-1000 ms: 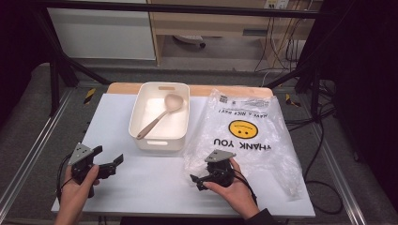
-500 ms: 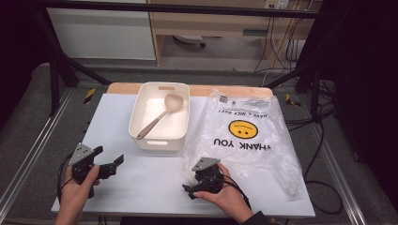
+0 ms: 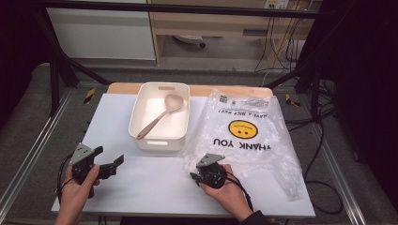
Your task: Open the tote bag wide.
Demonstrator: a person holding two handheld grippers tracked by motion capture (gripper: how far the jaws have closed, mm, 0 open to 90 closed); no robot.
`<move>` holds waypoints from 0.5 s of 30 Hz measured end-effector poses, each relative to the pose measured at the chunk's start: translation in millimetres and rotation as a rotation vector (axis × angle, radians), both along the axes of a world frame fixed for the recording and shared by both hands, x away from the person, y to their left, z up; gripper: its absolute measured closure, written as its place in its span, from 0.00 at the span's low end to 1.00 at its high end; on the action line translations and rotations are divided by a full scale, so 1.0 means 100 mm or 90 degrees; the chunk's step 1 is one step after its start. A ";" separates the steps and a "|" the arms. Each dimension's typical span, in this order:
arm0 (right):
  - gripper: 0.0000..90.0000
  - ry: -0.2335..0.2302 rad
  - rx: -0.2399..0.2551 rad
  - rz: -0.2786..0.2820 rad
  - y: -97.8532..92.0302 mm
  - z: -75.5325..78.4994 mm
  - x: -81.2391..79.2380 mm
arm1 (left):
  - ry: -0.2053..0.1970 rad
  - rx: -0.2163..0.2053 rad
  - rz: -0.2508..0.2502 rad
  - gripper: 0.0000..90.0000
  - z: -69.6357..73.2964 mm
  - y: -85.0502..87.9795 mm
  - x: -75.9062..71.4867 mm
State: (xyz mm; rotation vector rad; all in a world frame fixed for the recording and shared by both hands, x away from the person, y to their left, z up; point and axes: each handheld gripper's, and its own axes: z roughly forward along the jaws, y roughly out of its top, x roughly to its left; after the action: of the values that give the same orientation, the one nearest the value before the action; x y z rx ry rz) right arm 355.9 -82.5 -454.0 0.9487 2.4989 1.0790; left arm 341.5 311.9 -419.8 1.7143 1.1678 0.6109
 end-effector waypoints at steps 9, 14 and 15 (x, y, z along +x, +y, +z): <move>0.97 0.009 0.035 -0.025 -0.08 0.00 0.13 | 0.000 -0.001 0.001 0.08 0.00 0.00 0.00; 0.97 -0.004 0.085 -0.041 -0.15 0.09 0.19 | 0.001 0.001 -0.001 0.08 0.00 0.00 0.00; 0.97 -0.005 0.094 -0.044 -0.16 0.12 0.19 | 0.002 0.001 0.000 0.08 0.00 0.00 0.00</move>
State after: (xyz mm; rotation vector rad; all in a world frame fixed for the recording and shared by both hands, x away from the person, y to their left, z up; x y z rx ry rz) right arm 374.6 -98.6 -442.0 1.0609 2.3880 1.2559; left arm 341.6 311.7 -420.1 1.7167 1.1702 0.6100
